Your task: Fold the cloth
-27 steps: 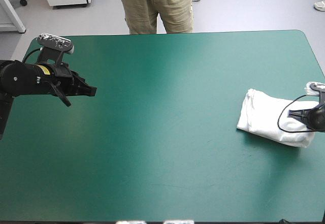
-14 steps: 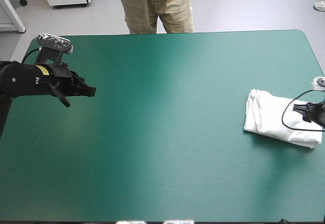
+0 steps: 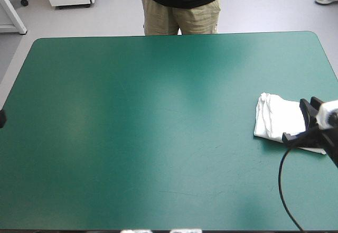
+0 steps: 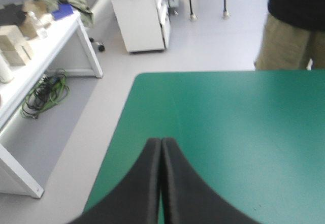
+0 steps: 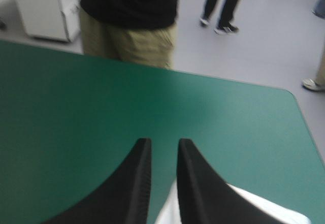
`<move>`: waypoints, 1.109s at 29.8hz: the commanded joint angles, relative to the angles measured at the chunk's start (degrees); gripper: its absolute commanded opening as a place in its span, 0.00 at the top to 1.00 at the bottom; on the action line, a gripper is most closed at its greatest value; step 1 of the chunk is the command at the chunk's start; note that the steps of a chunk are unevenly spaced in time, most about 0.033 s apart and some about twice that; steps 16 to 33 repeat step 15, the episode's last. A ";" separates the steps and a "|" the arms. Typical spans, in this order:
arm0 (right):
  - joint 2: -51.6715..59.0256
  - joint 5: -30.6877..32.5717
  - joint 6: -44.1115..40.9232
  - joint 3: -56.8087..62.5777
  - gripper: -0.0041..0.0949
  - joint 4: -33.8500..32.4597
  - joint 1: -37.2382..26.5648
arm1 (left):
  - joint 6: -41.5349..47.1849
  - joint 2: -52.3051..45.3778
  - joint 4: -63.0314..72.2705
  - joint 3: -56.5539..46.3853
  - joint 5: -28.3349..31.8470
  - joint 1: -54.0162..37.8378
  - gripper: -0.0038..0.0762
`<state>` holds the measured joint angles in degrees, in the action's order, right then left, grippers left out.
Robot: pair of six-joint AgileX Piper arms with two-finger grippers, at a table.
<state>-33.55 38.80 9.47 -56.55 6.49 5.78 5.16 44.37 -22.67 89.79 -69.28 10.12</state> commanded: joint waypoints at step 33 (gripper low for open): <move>26.85 1.39 3.64 2.73 0.97 5.96 -1.83 | 3.08 -31.15 -1.07 -27.23 17.85 0.04 0.96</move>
